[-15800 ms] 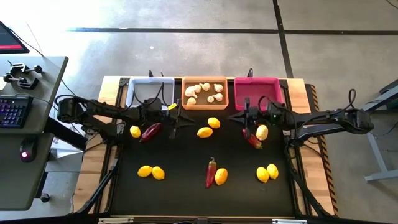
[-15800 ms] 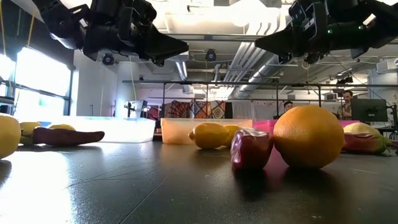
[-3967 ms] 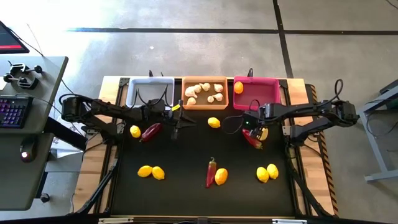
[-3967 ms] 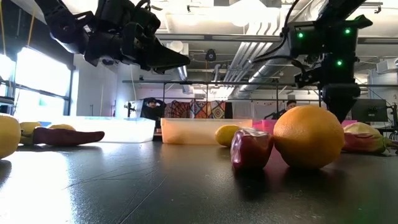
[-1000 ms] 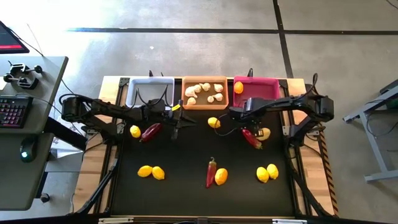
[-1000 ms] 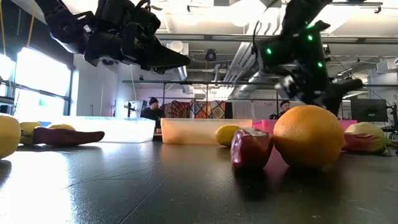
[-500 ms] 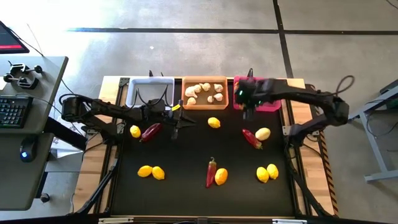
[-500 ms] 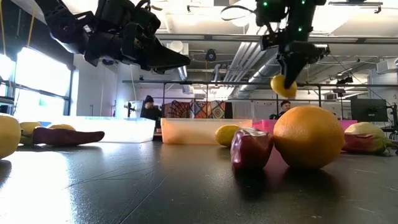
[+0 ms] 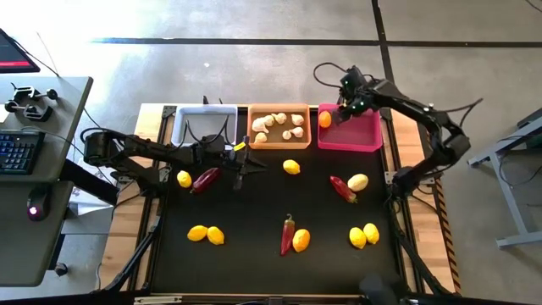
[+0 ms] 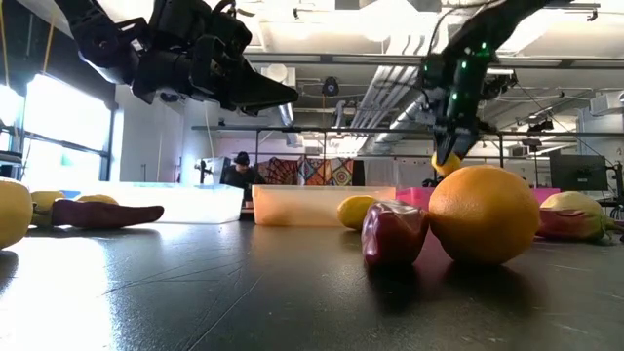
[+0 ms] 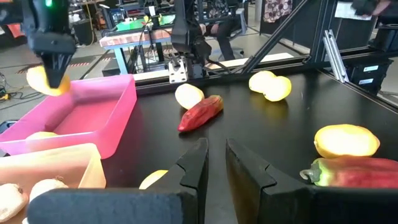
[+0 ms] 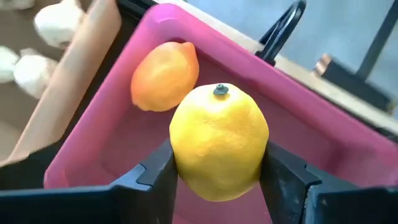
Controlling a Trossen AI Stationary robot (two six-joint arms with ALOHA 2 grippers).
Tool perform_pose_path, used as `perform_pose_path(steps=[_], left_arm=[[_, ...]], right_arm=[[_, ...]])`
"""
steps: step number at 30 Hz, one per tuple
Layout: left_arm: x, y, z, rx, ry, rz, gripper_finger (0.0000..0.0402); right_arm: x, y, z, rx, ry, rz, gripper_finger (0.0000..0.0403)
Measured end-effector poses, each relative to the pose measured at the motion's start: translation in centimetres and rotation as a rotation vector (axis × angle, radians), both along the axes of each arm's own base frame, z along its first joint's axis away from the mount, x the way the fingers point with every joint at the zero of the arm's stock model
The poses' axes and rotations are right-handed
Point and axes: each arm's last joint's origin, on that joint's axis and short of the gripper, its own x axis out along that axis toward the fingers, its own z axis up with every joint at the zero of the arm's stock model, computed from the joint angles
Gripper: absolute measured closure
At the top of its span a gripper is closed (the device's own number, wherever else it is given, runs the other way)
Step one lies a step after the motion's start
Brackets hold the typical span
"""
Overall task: Sort produce into baskets
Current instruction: Put the yellow lemon into the pink bin
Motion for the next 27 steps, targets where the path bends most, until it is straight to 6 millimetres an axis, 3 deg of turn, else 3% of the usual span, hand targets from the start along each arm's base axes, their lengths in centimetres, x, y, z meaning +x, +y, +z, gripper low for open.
perform_pose_path(steps=[10,27], left_arm=[[0.0,0.0,0.0,0.000,0.000,0.000,0.0360],[0.0,0.0,0.0,-0.001,0.003,0.000,0.0360]], right_arm=[[0.5,-2.3,-4.1,0.142,0.011,-0.031,0.0234],[1.4,-3.8,-5.9,0.071,0.030,-0.137,0.0235]])
